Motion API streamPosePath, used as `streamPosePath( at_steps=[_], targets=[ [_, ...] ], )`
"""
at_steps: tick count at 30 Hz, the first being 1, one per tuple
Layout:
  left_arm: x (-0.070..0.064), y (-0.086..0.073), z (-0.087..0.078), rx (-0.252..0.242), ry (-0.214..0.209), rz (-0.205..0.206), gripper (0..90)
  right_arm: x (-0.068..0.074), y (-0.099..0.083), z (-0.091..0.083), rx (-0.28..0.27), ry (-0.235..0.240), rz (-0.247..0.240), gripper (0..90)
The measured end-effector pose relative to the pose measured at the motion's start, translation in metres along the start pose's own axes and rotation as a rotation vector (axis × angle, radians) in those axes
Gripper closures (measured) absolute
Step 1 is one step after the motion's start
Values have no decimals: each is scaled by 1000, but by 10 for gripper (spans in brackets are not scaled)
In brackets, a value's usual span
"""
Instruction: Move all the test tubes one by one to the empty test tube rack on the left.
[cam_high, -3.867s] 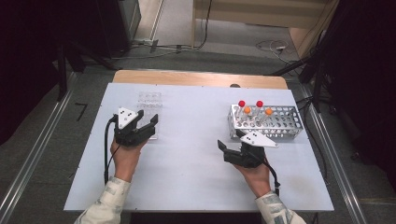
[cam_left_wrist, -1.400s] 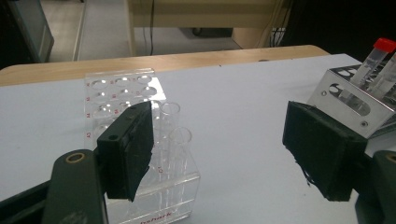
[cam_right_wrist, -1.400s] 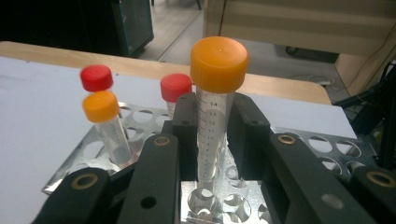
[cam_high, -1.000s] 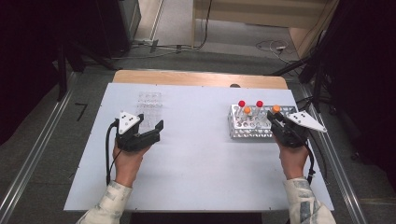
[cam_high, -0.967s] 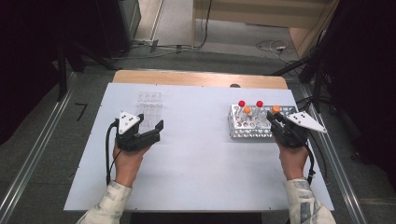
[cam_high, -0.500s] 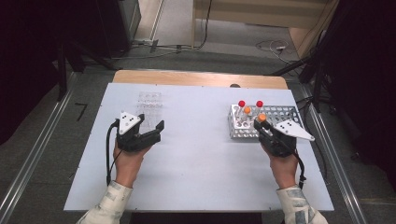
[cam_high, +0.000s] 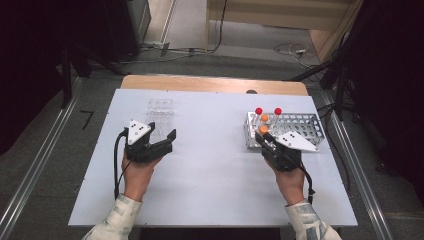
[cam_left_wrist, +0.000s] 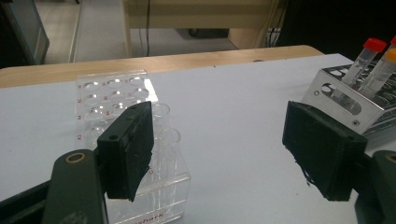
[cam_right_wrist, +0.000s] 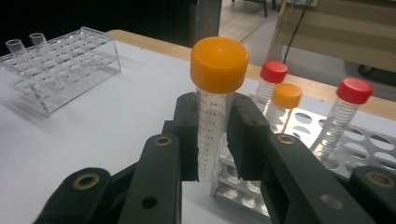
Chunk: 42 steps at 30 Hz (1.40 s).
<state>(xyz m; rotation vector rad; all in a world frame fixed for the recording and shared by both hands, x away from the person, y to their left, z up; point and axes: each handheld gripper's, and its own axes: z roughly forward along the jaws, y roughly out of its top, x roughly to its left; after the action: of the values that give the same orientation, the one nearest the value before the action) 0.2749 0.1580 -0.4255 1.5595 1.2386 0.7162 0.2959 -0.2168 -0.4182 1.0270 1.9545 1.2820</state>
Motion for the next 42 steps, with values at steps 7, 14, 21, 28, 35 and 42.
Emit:
streamPosePath(
  at_steps=[7,14,21,28,35,42],
  targets=[
    [-2,0,1,2,-3,1,255,11,1,5,6,29,-8,715],
    [-4,-1,1,3,-8,5,255,24,1,14,16,59,-23,715],
    [-4,0,0,4,-9,7,256,42,1,27,24,94,-39,715],
    [-7,-1,1,6,-18,13,256,61,1,40,33,128,-58,715],
    [-12,-2,2,15,-32,23,259,80,0,57,45,158,-58,717],
    [-18,-1,1,7,-58,31,272,101,2,72,51,195,-80,717]
  ],
)
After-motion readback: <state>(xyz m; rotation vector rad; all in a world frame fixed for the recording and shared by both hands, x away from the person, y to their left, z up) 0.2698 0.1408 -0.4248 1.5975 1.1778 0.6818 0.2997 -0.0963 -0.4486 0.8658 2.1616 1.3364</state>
